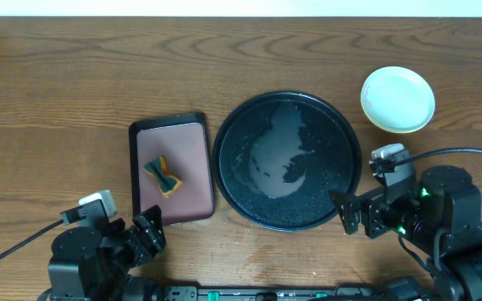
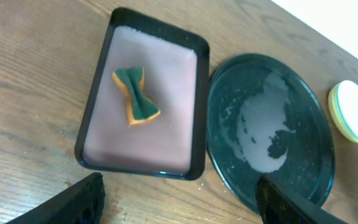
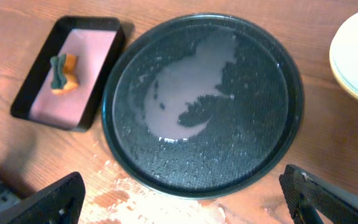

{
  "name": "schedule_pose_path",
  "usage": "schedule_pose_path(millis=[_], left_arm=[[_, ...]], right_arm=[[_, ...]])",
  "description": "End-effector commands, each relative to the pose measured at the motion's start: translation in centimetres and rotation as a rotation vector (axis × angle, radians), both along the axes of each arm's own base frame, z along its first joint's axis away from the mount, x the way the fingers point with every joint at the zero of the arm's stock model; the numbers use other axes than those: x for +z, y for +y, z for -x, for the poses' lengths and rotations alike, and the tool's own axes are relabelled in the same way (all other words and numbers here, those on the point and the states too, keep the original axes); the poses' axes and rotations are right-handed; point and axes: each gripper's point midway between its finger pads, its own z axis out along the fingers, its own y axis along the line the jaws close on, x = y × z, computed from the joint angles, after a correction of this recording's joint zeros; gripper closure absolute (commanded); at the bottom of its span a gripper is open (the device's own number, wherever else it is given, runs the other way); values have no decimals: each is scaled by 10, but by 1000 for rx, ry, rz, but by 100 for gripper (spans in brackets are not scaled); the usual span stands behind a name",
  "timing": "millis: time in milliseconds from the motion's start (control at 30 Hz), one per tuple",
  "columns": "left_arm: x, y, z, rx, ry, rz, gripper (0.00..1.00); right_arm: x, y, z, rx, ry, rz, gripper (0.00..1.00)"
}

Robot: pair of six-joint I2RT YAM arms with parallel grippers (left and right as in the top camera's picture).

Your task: Clean dirty plates on tray and stack at the side

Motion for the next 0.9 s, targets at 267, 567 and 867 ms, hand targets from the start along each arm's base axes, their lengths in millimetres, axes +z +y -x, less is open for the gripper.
schedule_pose_path(millis=[267, 567, 867], left_arm=[[-4, 0, -2, -11, 13, -15, 20], [-5, 0, -2, -11, 13, -15, 20], [-4, 0, -2, -11, 13, -15, 19]], right_arm=[[29, 7, -30, -15, -175, -45, 1], [26, 6, -33, -23, -168, -37, 1], [25, 6, -33, -23, -165, -36, 1]])
